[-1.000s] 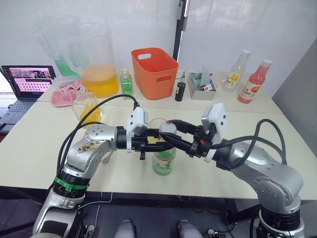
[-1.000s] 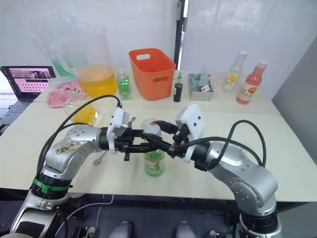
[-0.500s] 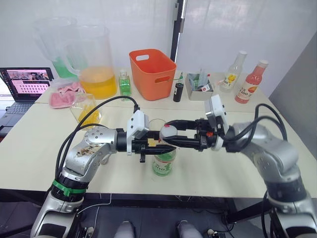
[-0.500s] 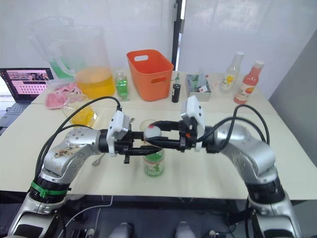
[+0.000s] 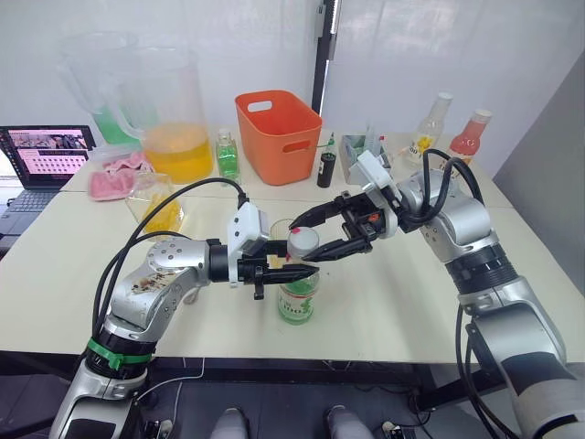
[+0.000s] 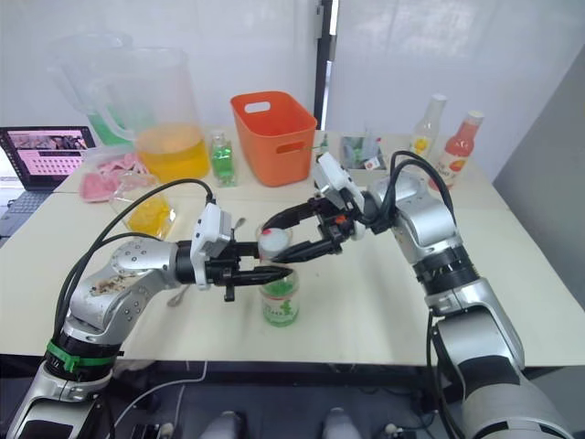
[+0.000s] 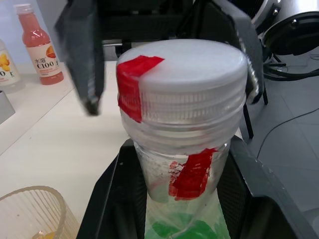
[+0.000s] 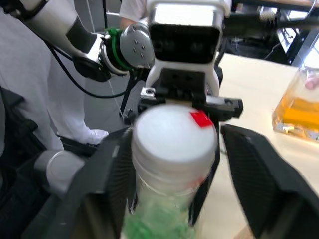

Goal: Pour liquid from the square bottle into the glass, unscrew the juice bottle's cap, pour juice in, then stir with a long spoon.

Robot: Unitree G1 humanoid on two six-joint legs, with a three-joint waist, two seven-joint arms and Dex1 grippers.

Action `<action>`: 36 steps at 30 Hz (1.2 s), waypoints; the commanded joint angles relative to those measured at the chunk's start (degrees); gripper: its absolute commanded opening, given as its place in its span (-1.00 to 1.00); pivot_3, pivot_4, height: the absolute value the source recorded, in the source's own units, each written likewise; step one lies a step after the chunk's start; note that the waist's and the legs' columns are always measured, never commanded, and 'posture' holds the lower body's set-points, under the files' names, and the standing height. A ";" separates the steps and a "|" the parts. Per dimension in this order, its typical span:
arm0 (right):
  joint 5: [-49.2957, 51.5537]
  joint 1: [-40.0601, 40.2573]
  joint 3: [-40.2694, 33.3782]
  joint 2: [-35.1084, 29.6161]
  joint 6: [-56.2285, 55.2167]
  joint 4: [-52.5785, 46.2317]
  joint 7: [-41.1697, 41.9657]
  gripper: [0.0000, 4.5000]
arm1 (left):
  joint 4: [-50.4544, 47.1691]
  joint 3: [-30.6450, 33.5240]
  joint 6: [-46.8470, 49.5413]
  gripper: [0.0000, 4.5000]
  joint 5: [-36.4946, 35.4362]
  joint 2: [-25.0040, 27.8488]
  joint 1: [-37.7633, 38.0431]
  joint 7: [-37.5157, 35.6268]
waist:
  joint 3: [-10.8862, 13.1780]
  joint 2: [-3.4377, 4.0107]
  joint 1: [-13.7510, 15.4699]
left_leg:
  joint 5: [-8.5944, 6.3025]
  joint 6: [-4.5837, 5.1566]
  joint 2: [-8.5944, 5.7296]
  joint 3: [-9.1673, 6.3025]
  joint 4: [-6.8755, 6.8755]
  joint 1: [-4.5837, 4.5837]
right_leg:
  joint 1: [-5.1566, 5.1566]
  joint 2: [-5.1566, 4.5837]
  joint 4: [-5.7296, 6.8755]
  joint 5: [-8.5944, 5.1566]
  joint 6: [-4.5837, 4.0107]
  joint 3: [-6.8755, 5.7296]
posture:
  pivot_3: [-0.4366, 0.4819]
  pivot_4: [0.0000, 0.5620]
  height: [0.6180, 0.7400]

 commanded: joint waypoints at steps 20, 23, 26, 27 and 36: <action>15.43 24.24 -22.98 2.09 36.12 -53.18 -53.25 1.00 | 5.12 -2.83 -2.33 -0.35 1.57 -0.88 -2.26 -2.53 | 0.00 0.00 0.34 | -0.01 -0.01 -0.01 -0.02 -0.01 -0.04 | -0.10 0.01 0.14 -0.16 -0.04 0.02 | -0.05 -0.47 0.62; 19.36 24.48 -23.79 4.14 41.28 -58.50 -62.23 1.00 | 6.16 -3.05 -2.62 -0.35 1.76 -1.44 -2.96 -2.69 | 0.00 0.00 0.32 | -0.01 -0.01 0.00 -0.03 0.00 -0.04 | -0.08 0.00 0.10 -0.16 -0.05 0.03 | -0.05 -0.47 0.62; 22.05 25.44 -23.42 5.79 45.08 -61.55 -68.96 1.00 | 6.73 -3.35 -2.77 -0.35 1.75 -1.84 -3.11 -3.37 | 0.00 0.00 0.47 | -0.01 -0.02 0.00 -0.03 0.01 -0.04 | -0.05 0.00 0.05 -0.15 -0.07 0.02 | -0.05 -0.47 0.62; 22.57 25.59 -23.28 6.02 45.75 -61.86 -70.36 1.00 | 6.93 -3.47 -2.86 -0.35 1.80 -1.86 -3.14 -3.72 | 0.00 0.00 0.49 | -0.01 -0.02 0.00 -0.04 0.01 -0.04 | -0.02 0.00 0.01 -0.15 -0.07 0.02 | -0.05 -0.47 0.62; 21.01 27.51 -21.18 5.66 48.42 -64.37 -80.03 0.89 | 8.25 -4.76 -3.29 -0.35 2.78 -2.24 -3.95 -4.93 | -0.01 0.01 0.49 | -0.01 -0.01 0.00 -0.05 -0.06 -0.25 | 0.11 0.00 -0.63 -0.04 -0.19 0.01 | -0.05 -0.47 0.62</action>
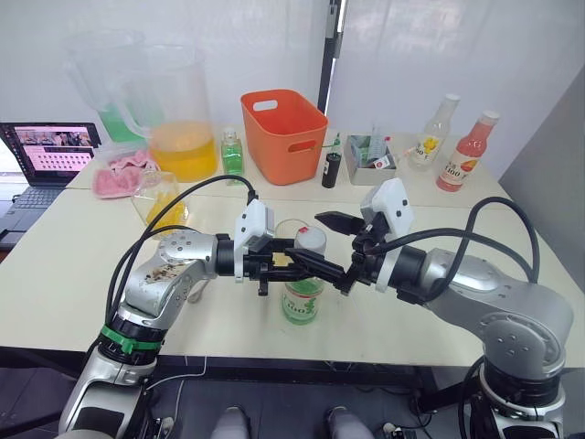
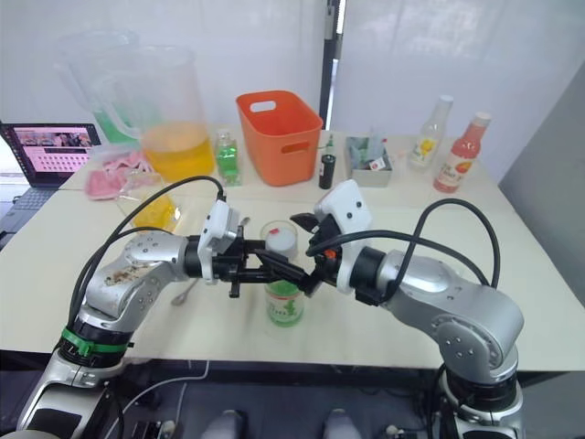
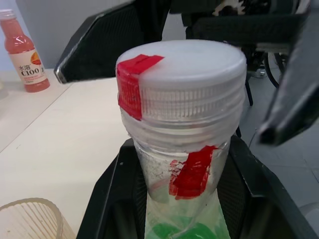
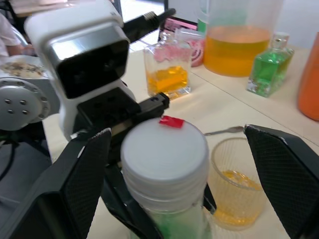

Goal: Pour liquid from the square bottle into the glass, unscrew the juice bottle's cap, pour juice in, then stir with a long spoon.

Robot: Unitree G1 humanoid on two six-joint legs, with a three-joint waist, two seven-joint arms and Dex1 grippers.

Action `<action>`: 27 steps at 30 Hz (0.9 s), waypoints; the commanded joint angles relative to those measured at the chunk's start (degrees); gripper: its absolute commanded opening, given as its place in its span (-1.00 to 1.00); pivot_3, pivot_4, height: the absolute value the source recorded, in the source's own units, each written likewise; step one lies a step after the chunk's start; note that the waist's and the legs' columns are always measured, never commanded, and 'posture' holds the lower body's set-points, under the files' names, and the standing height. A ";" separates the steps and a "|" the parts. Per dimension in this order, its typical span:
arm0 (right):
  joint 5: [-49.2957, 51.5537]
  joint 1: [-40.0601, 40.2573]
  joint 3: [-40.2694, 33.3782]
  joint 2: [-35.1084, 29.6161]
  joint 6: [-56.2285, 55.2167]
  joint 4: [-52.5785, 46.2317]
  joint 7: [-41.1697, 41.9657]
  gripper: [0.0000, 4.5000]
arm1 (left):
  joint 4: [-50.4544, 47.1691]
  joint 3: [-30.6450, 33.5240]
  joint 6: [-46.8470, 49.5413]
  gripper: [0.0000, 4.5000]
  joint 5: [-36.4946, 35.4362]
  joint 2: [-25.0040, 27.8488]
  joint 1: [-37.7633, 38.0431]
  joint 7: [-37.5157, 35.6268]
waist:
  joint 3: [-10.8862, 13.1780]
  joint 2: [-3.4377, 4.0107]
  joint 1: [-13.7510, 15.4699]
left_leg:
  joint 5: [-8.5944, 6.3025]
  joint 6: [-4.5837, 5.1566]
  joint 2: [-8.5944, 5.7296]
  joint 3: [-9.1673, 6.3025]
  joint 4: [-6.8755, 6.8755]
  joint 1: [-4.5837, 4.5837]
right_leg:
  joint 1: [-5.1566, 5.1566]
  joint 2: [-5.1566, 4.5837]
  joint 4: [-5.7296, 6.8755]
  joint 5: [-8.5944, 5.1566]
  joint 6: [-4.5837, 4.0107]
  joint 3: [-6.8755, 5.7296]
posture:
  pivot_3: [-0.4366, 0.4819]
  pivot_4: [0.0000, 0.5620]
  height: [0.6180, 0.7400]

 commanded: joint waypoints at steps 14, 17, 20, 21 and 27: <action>3.17 -1.66 -0.49 -0.84 -1.92 -2.43 -1.02 0.24 | 1.97 -1.83 -0.04 -0.35 2.11 -0.29 -0.34 -0.15 | 0.00 0.00 0.01 | -0.01 0.00 0.00 -0.01 0.00 -0.01 | 0.01 0.00 -0.03 0.01 0.02 0.00 | -0.05 -0.47 0.62; 3.71 -2.08 -0.51 -1.60 -2.05 -2.26 -0.48 0.24 | 1.95 -1.82 -0.21 -0.35 2.30 -0.14 -0.23 -0.16 | 0.00 0.00 0.00 | -0.01 -0.01 0.00 -0.01 0.00 -0.01 | 0.01 -0.01 -0.05 0.01 0.02 0.00 | -0.05 -0.47 0.62; 4.22 -2.27 -0.52 -1.93 -2.26 -2.12 -0.57 0.24 | 1.83 -1.70 -0.28 -0.35 2.39 -0.01 -0.06 -0.09 | 0.00 0.00 0.00 | -0.01 -0.01 0.00 -0.01 -0.01 -0.01 | 0.00 -0.01 -0.06 0.01 0.02 0.00 | -0.05 -0.47 0.62; 4.35 -2.29 -0.54 -2.01 -2.30 -2.09 -0.59 0.24 | 1.80 -1.67 -0.30 -0.35 2.41 0.00 -0.02 -0.07 | 0.00 0.00 0.00 | -0.01 -0.01 0.00 -0.01 -0.01 -0.01 | 0.00 -0.01 -0.06 0.01 0.02 0.00 | -0.05 -0.47 0.62; 4.98 -2.64 -0.63 -2.48 -2.49 -1.77 -0.85 0.24 | 1.69 -1.68 -0.44 -0.35 2.50 0.00 0.17 0.00 | 0.00 0.00 0.00 | -0.01 -0.01 0.00 -0.01 -0.01 -0.02 | 0.00 -0.01 -0.09 0.01 0.02 0.00 | -0.05 -0.47 0.62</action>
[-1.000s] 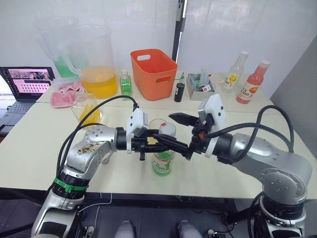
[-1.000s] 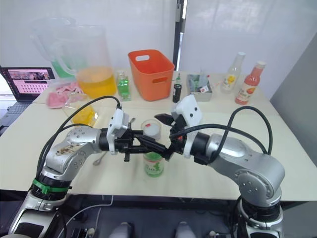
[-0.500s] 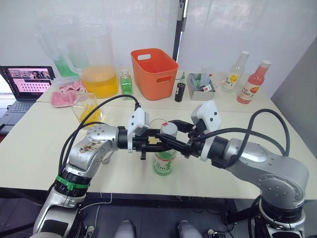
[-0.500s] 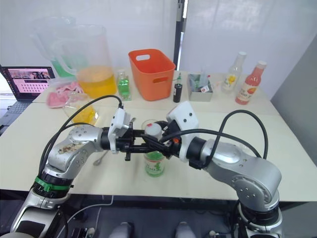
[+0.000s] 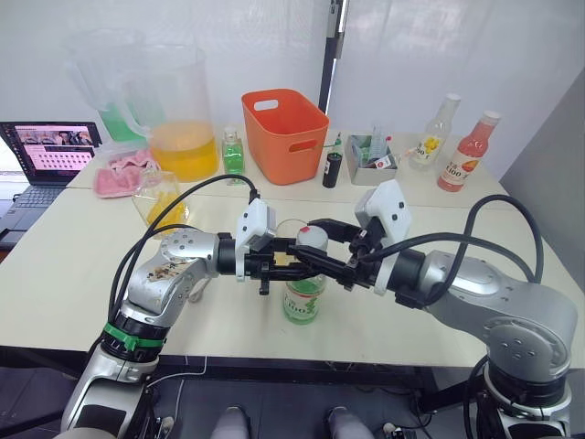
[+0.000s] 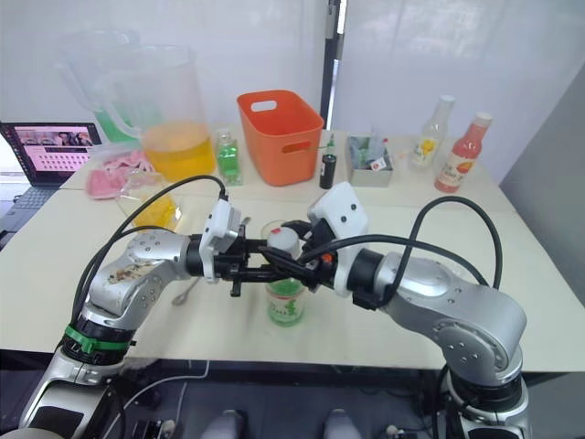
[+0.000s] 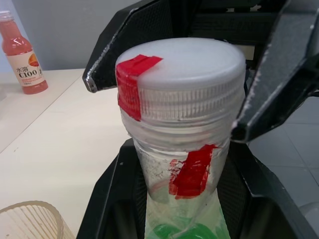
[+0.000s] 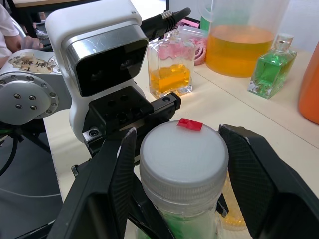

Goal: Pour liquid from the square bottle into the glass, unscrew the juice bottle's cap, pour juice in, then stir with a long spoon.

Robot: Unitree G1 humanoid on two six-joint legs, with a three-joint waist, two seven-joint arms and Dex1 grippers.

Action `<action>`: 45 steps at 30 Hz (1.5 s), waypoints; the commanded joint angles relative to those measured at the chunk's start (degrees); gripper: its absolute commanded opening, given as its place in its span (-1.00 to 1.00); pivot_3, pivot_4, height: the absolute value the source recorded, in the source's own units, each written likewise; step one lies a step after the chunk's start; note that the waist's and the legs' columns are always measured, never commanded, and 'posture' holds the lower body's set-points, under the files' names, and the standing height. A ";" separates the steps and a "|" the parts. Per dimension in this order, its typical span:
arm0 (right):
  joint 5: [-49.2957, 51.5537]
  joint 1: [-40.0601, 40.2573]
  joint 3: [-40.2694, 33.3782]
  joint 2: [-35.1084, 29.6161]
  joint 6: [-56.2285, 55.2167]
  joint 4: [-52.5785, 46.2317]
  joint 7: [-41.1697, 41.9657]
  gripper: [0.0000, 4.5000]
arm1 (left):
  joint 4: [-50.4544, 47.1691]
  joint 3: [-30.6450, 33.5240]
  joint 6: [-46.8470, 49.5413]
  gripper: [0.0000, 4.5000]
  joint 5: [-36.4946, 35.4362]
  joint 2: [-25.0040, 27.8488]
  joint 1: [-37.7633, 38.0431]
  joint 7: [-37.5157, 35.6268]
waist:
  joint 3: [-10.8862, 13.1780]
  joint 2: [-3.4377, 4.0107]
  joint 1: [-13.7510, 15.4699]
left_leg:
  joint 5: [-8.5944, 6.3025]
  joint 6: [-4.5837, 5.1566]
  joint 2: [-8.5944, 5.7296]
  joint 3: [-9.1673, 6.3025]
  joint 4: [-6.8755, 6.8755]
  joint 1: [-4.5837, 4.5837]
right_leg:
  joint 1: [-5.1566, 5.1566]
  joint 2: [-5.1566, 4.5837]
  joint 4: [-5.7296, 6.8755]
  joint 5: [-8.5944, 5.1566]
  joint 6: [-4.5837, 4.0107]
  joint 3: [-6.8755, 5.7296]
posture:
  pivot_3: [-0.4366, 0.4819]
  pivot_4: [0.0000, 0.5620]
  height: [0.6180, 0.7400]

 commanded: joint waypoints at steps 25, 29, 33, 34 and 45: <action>-19.24 -12.82 15.38 -11.34 -36.38 35.06 60.22 -0.24 | -4.15 0.92 1.93 -0.35 1.12 1.07 3.06 4.63 | 0.00 0.00 -0.28 | -0.01 -0.01 -0.05 0.06 -0.01 -0.03 | 0.02 -0.10 -0.10 0.00 0.04 -0.03 | -0.05 -0.47 0.62; -22.39 -15.61 16.52 -8.90 -41.94 42.35 67.10 -0.24 | -4.85 1.25 2.27 -0.35 1.06 1.26 3.23 5.56 | 0.00 0.00 -0.35 | -0.01 -0.01 -0.06 0.06 0.00 0.00 | 0.02 -0.08 -0.01 0.01 0.08 -0.04 | -0.05 -0.47 0.62; -25.10 -19.74 17.15 -6.68 -44.38 49.57 71.25 -0.24 | -5.77 1.62 2.89 -0.35 0.76 1.60 3.44 6.34 | 0.00 0.00 -0.47 | -0.01 -0.01 -0.06 0.06 0.01 0.05 | 0.01 -0.08 0.08 0.03 0.10 -0.03 | -0.05 -0.47 0.62; -25.18 -20.51 16.98 -6.33 -43.92 50.48 71.76 -0.24 | -5.99 1.74 3.06 -0.35 0.68 1.66 3.61 6.49 | 0.00 0.00 -0.46 | -0.01 -0.01 -0.05 0.06 0.01 0.06 | 0.01 -0.07 0.08 0.03 0.10 -0.03 | -0.05 -0.47 0.62; -21.10 -23.52 11.23 -5.38 -38.31 47.62 71.64 0.78 | -5.44 1.12 3.66 -0.35 0.61 0.90 3.20 6.86 | 0.01 0.02 -0.27 | -0.01 -0.01 -0.05 0.06 -0.03 -0.01 | -0.11 -0.07 0.16 0.05 0.14 -0.04 | -0.05 -0.47 0.62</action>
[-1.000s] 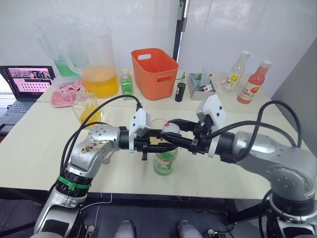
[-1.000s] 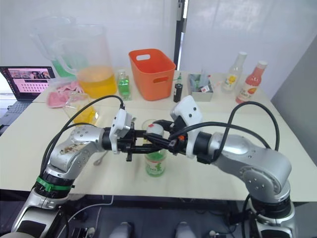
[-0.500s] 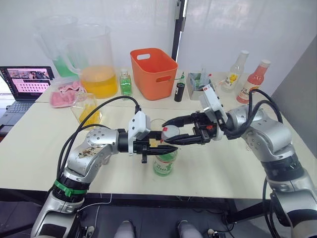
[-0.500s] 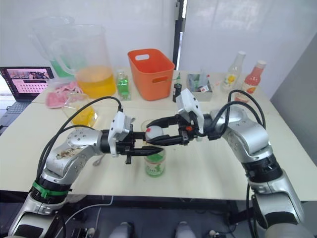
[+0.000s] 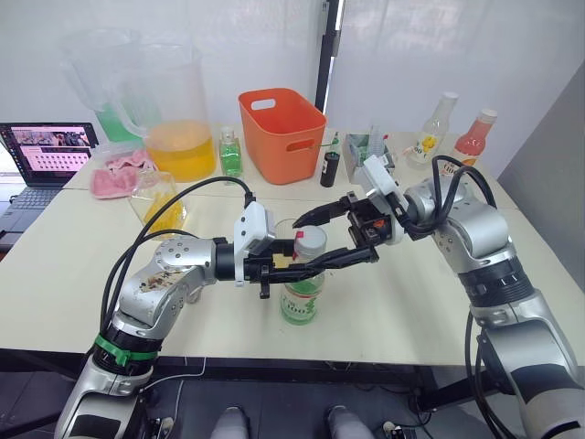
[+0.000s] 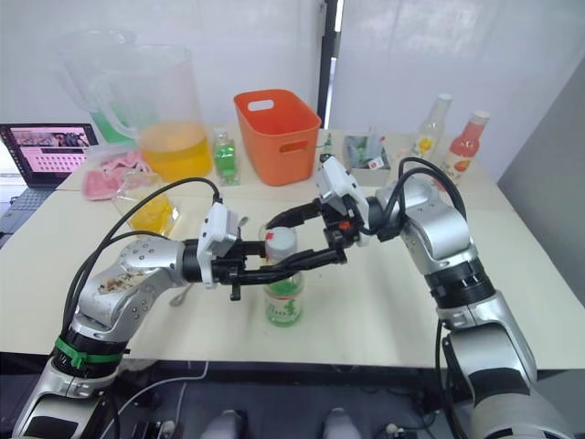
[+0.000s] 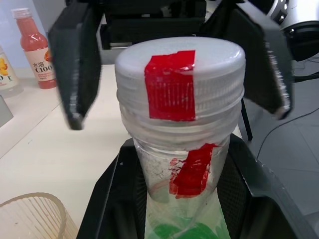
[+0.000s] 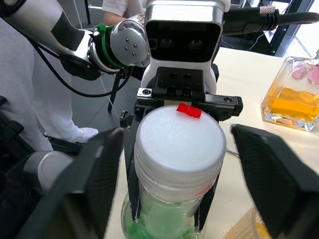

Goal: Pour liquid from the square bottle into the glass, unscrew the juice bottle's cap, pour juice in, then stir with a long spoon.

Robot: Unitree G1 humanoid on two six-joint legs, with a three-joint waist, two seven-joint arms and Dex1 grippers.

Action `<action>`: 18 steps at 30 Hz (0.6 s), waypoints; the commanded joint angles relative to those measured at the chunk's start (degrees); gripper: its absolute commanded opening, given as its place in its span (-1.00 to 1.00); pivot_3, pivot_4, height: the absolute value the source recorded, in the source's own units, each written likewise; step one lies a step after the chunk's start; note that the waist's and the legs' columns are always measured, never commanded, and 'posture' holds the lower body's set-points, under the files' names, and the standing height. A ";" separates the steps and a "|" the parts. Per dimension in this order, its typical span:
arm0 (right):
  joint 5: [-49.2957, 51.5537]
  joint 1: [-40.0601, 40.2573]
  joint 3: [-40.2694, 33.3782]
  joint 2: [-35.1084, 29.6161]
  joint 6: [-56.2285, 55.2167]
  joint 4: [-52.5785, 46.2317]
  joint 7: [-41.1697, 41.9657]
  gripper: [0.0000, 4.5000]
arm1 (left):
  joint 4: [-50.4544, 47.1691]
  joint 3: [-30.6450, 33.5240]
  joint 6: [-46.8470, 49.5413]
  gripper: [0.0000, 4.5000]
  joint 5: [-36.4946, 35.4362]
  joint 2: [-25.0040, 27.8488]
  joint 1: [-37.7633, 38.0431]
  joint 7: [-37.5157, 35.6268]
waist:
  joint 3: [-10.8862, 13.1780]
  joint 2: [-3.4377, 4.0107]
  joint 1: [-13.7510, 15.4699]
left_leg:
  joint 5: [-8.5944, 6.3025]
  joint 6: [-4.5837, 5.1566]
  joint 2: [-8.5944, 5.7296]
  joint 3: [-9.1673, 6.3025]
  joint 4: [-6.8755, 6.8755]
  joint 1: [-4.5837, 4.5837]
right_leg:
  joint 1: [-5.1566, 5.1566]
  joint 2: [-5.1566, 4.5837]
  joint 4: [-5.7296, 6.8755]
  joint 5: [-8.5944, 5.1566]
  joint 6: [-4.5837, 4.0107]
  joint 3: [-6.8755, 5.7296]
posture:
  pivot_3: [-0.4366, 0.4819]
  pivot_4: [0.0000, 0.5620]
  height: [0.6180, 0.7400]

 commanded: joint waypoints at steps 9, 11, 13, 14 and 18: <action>10.82 7.72 -13.32 -2.19 17.31 -19.42 -15.95 0.78 | 2.00 -0.37 0.86 -0.35 0.55 -0.55 -0.76 0.46 | 0.00 0.00 0.28 | -0.01 -0.01 0.00 -0.01 0.02 0.00 | 0.02 0.00 -0.05 0.00 0.00 0.00 | -0.05 -0.47 0.62; 13.97 10.98 -16.00 -1.36 21.26 -25.48 -22.61 0.78 | 2.44 0.11 1.26 -0.35 -0.14 -0.88 -0.87 0.52 | 0.00 0.00 0.21 | 0.00 -0.01 0.00 0.00 0.01 0.00 | 0.00 0.00 -0.02 0.00 0.00 0.01 | -0.05 -0.47 0.62; 16.18 13.76 -18.10 -0.30 23.97 -30.56 -29.26 0.78 | 2.92 -0.07 1.11 -0.35 -0.02 -0.84 -0.98 0.14 | 0.00 0.00 0.25 | 0.00 0.00 0.00 -0.01 0.00 0.00 | 0.00 0.00 -0.02 0.00 0.01 0.01 | -0.05 -0.47 0.62; 17.22 14.74 -18.94 0.41 25.23 -32.44 -32.50 0.78 | 3.12 -0.14 1.02 -0.35 0.00 -0.81 -1.00 -0.05 | 0.00 0.00 0.25 | 0.00 0.00 0.00 -0.01 0.00 0.00 | 0.00 0.00 -0.03 0.00 0.01 0.01 | -0.05 -0.47 0.62; 19.54 18.84 -23.31 4.53 29.37 -39.38 -49.18 0.78 | 4.60 -0.95 1.14 -0.35 -0.18 -1.75 -1.86 -0.77 | 0.00 0.00 0.34 | 0.00 -0.01 0.00 -0.01 0.02 0.00 | 0.03 0.00 -0.07 0.00 0.00 0.02 | -0.05 -0.47 0.62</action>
